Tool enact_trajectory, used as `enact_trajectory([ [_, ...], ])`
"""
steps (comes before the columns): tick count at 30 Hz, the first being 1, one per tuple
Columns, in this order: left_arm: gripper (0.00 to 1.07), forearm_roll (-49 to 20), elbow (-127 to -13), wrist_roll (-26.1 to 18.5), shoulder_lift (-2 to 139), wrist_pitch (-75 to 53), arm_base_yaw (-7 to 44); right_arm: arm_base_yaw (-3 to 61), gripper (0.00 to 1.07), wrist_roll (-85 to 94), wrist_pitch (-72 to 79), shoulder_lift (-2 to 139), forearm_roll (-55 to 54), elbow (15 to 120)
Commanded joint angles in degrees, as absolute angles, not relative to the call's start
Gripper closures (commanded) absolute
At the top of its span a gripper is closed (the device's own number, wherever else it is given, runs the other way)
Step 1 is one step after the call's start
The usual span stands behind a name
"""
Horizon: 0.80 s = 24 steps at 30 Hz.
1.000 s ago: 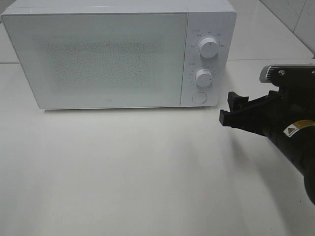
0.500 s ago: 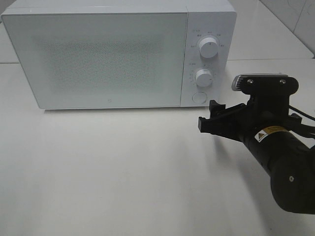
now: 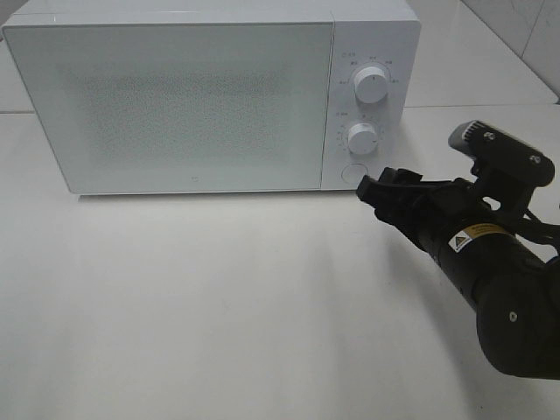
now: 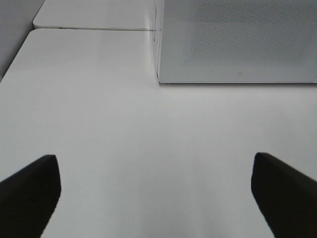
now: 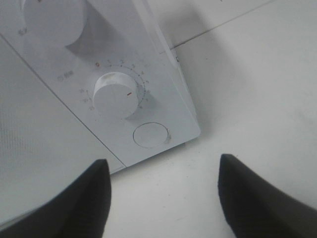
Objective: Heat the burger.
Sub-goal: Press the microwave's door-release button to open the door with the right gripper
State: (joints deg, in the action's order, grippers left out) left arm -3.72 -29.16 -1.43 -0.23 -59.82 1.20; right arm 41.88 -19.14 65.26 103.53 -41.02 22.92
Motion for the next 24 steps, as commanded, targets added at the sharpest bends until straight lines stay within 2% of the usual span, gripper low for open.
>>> enact_trajectory([
  [1,0.06,-4.01,-28.93,-1.26,-1.38,-59.36,0.92,42.11,0.64,-35.81,65.6,103.36,-39.71,23.49],
  [2,0.06,-4.01,-28.93,-1.26,-1.38,-59.36,0.92,42.11,0.64,-35.81,65.6,103.36,-39.71,23.49],
  [4,0.06,-4.01,-28.93,-1.26,-1.38,-59.36,0.92,42.11,0.8,-55.35,65.2,103.36,-35.29,23.49],
  [5,0.06,-4.01,-28.93,-1.26,-1.38,-59.36,0.92,42.11,0.8,-55.35,65.2,103.36,-35.29,23.49],
  [7,0.06,-4.01,-28.93,-1.26,-1.38,-59.36,0.92,42.11,0.91,-65.95,64.63,103.36,-32.2,23.49],
  [8,0.06,-4.01,-28.93,-1.26,-1.38,-59.36,0.92,42.11,0.91,-65.95,64.63,103.36,-32.2,23.49],
  [10,0.06,-4.01,-28.93,-1.26,-1.38,-59.36,0.92,42.11,1.01,-72.59,63.48,103.36,-31.74,23.49],
  [11,0.06,-4.01,-28.93,-1.26,-1.38,-59.36,0.92,42.11,1.01,-72.59,63.48,103.36,-31.74,23.49],
  [13,0.06,-4.01,-28.93,-1.26,-1.38,-59.36,0.92,42.06,1.07,-76.55,62.51,103.36,-33.23,23.49],
  [24,0.06,-4.01,-28.93,-1.26,-1.38,-59.36,0.92,41.94,1.07,-77.86,60.16,103.36,-39.3,23.72],
])
